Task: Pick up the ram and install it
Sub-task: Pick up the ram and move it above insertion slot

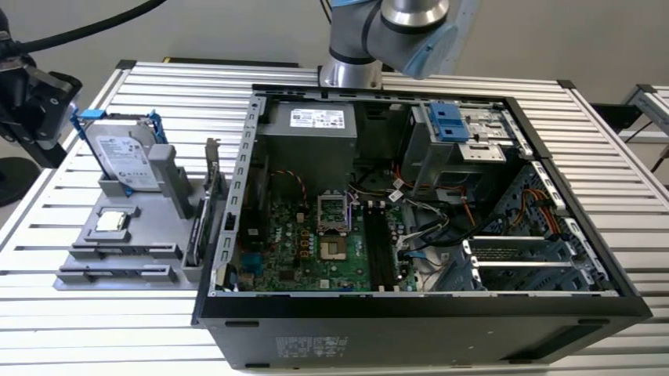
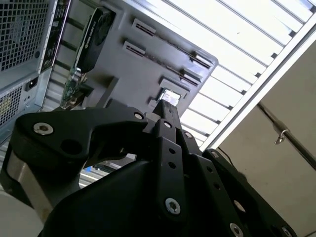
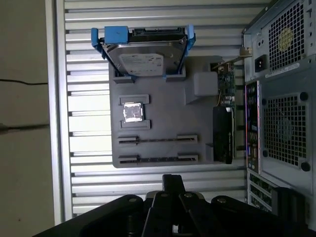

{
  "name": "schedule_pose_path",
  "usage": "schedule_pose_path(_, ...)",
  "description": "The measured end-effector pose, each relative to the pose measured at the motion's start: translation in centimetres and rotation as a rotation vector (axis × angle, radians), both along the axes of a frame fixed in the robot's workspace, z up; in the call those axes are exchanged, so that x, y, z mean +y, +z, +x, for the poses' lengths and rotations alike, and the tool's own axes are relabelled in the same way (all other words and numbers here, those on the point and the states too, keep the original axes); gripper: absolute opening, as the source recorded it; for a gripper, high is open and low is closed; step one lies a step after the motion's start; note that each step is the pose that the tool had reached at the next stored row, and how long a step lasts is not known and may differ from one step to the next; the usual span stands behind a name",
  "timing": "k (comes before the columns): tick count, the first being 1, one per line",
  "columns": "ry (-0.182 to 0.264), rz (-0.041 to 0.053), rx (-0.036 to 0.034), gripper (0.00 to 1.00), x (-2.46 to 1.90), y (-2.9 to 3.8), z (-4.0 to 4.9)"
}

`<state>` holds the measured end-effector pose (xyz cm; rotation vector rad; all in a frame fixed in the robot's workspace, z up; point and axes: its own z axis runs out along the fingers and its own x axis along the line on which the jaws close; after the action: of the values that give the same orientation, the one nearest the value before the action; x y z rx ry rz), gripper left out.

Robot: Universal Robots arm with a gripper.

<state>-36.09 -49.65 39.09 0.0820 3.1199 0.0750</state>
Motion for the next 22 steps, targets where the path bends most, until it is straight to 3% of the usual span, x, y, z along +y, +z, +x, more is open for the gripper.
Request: schedule_pose_path(22,0.000,-0.0002,0.0019,0.00,0.00,-0.05,0.00)
